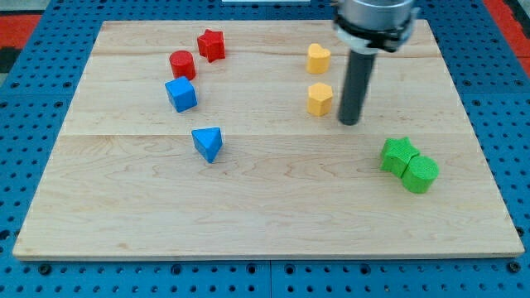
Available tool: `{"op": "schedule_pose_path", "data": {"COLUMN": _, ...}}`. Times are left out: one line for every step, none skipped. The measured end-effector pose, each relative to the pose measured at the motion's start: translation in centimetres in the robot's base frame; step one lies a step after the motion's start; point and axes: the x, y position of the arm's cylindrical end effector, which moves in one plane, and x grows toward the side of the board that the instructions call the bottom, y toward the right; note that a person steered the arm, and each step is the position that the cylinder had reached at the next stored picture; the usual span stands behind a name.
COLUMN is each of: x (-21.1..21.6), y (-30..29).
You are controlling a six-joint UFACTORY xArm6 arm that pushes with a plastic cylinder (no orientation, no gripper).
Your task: Nudge the green circle along with green star up a bit
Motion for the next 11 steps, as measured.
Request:
{"op": "schedule_pose_path", "data": {"x": 0.4, "y": 7.6}}
{"op": "schedule_pose_path", "data": {"x": 4.9, "y": 13.3}}
{"op": "schedule_pose_path", "data": {"x": 8.2, "y": 15.4}}
{"op": "schedule_pose_path", "data": {"x": 11.5, "y": 14.8}}
{"op": "schedule_pose_path", "data": {"x": 12.7, "y": 13.3}}
{"op": "schedule_pose_path", "data": {"x": 12.7, "y": 10.7}}
{"op": "schedule_pose_path", "data": {"x": 12.7, "y": 8.7}}
{"op": "schedule_pose_path", "data": {"x": 12.6, "y": 6.5}}
{"op": "schedule_pose_path", "data": {"x": 12.3, "y": 4.2}}
{"op": "schedule_pose_path", "data": {"x": 11.2, "y": 2.7}}
{"op": "schedule_pose_path", "data": {"x": 11.2, "y": 5.3}}
